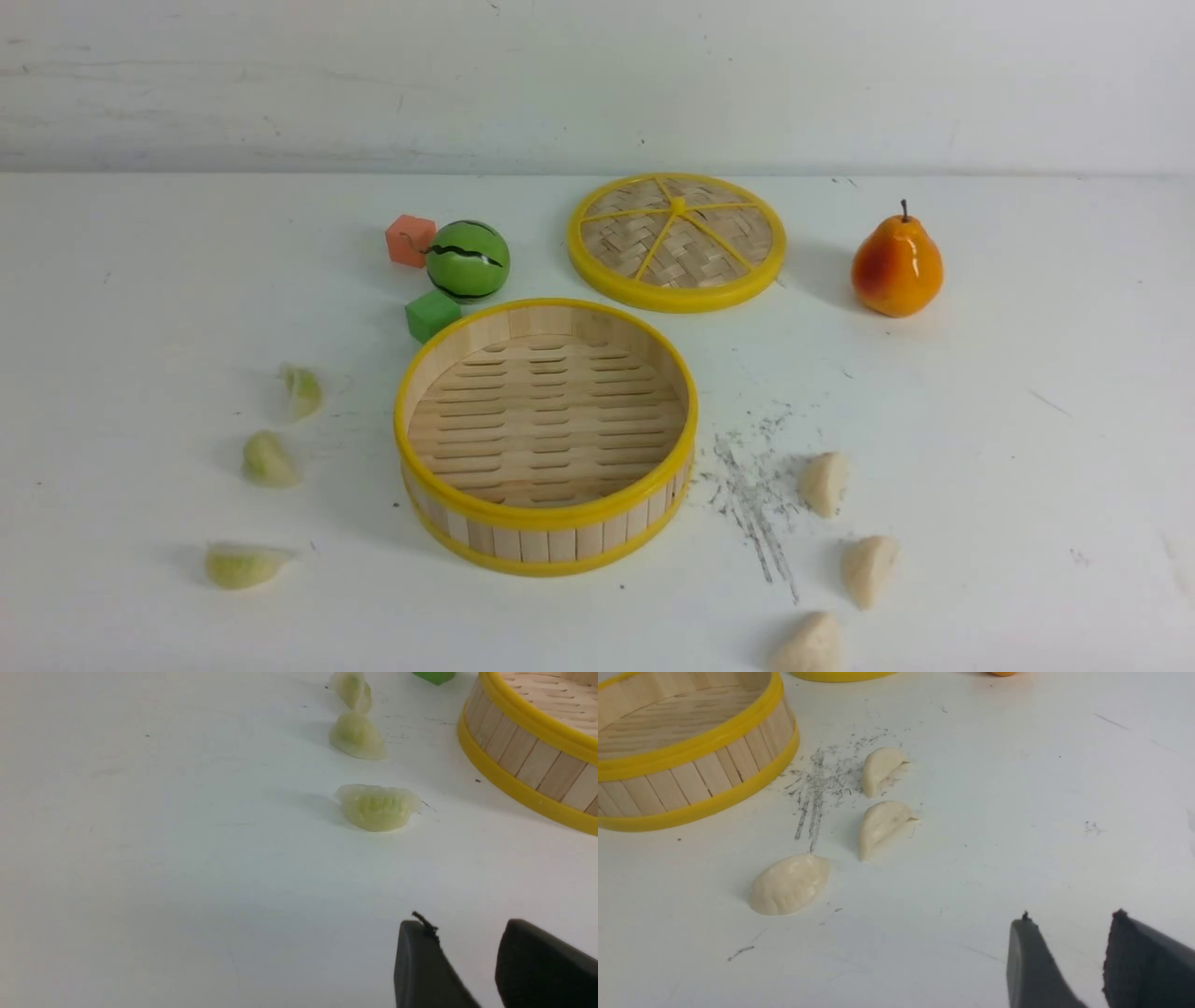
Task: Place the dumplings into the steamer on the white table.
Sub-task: 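Reach for and grasp a dumpling on the table with the left gripper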
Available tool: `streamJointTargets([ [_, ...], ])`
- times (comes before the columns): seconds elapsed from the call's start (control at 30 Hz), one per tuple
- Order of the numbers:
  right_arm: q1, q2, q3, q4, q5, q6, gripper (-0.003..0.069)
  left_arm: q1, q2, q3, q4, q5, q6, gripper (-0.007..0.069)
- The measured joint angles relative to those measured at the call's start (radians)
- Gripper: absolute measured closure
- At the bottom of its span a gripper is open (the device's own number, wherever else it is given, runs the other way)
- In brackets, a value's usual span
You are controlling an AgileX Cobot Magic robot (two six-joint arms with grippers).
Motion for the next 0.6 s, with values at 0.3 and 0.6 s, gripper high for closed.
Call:
streamJointTargets([
  [0.3, 0.0, 0.0, 0.0, 0.0, 0.0, 0.0, 0.0419, 0.0, 0.0, 0.0, 0.0, 0.0, 0.0, 0.0387],
  [0.6, 0.0, 0.0, 0.0, 0.0, 0.0, 0.0, 0.0419, 0.0, 0.0, 0.002, 0.037, -0.018, 0.007, 0.0387],
])
